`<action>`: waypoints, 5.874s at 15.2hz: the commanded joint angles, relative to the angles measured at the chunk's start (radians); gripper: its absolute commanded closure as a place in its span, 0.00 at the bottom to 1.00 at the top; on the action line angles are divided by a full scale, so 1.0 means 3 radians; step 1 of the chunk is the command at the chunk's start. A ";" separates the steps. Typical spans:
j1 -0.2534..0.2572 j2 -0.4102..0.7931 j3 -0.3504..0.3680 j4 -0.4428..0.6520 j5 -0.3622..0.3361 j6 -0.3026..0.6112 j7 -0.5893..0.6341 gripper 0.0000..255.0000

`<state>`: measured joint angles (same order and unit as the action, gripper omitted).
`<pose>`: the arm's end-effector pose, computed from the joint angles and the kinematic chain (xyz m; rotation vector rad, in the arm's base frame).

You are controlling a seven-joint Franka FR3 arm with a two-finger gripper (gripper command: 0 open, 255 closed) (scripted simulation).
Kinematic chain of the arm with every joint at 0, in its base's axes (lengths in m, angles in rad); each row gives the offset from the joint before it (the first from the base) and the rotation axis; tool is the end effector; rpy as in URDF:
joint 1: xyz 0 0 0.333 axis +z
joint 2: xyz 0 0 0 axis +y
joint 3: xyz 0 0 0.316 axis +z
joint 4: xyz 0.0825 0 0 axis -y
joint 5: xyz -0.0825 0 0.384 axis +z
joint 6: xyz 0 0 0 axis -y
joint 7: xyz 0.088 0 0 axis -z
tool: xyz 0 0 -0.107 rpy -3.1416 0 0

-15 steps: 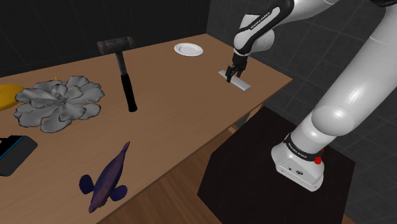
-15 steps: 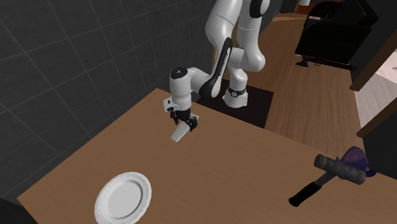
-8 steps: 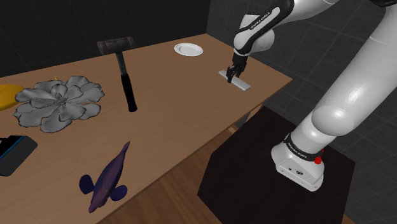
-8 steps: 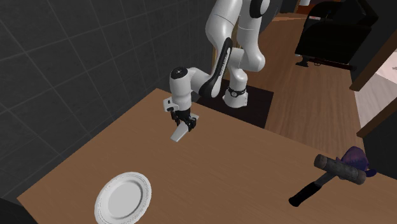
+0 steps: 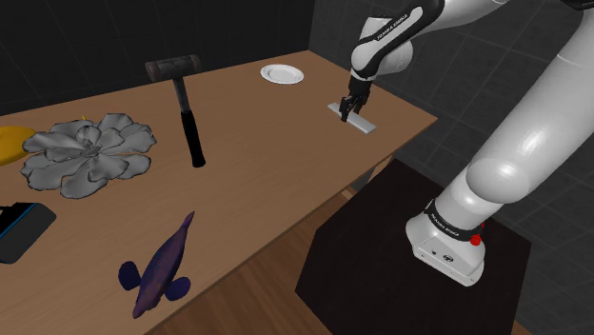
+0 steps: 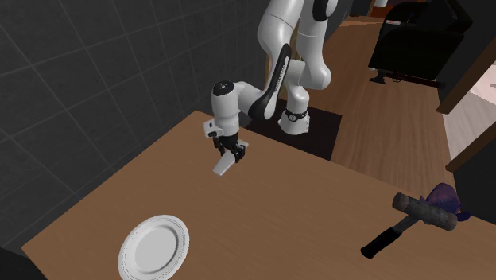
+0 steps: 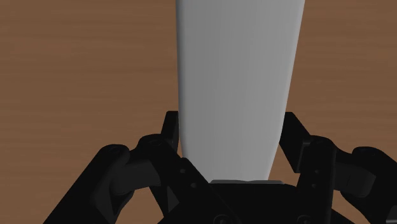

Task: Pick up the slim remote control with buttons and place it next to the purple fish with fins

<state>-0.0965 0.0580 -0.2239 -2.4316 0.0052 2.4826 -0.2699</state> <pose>0.4617 -0.1537 0.2816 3.1327 -0.0851 -0.0127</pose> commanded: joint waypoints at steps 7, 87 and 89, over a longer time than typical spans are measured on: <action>0.0003 -0.0284 -0.0004 0.0094 -0.0093 -0.0370 0.0067 1.00; 0.1255 -0.0461 0.2351 0.0594 0.0134 -0.1040 0.3528 1.00; 0.1255 -0.0411 0.2358 0.0548 0.0109 -0.0949 0.3548 1.00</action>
<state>0.2802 -0.0713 0.4827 -2.2592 0.0408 2.1836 0.7923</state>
